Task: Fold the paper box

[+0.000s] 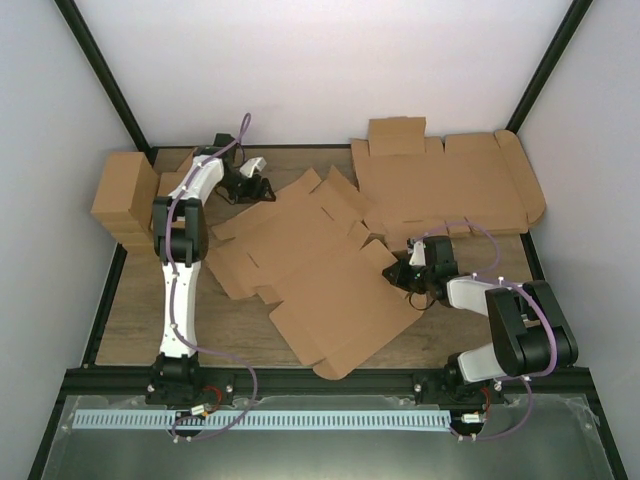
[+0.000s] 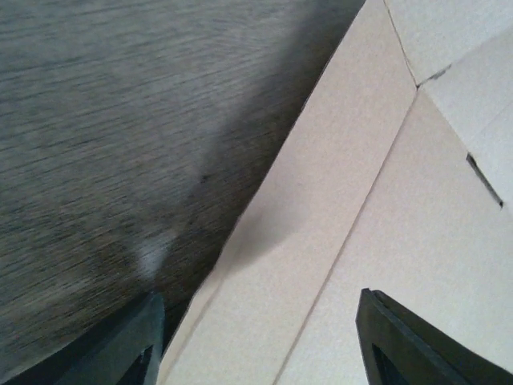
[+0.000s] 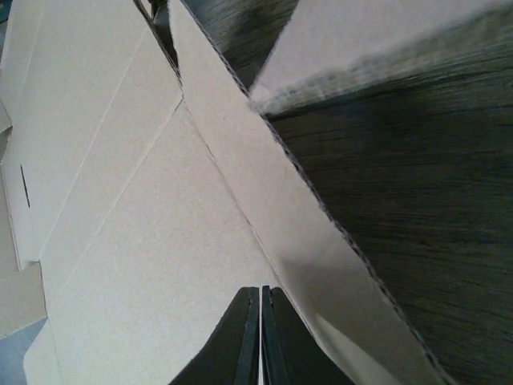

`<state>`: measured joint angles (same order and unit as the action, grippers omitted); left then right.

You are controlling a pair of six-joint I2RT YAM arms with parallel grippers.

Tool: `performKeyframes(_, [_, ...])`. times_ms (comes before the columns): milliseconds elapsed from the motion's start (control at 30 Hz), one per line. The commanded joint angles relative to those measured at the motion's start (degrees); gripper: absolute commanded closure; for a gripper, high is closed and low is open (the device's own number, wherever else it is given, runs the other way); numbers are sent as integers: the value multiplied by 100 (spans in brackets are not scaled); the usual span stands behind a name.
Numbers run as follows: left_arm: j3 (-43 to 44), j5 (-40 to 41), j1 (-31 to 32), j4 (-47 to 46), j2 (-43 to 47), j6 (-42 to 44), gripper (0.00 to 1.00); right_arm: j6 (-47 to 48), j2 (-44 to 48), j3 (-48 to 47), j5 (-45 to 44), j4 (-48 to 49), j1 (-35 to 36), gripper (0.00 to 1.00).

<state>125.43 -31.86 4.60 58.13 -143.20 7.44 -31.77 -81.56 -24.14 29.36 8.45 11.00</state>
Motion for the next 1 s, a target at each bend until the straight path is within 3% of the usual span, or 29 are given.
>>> performKeyframes(0, [67, -446, 41, 202, 175, -75, 36, -5, 19, -199, -150, -141, -11, 97])
performKeyframes(233, [-807, -653, 75, -204, 1029, -267, 49, -132, 13, -143, -352, -139, -11, 97])
performKeyframes(500, [-1960, -576, 491, -664, 2002, -328, 48, -166, -11, -86, -416, -107, -15, 97])
performKeyframes(667, [-2253, 743, 792, -823, 2199, -385, 35, -137, -6, -108, -401, -112, -11, 97])
performKeyframes(800, [-2285, 1302, 621, -1291, 2322, -814, 4, -108, 4, -124, -364, -129, -11, 97])
performKeyframes(833, [-2241, 1425, 542, -1374, 2274, -932, 0, -103, 15, -125, -344, -130, -11, 97])
performKeyframes(967, [-1571, 1416, 257, -956, 1519, -930, 0, -97, 113, -130, -333, -158, -12, 97])
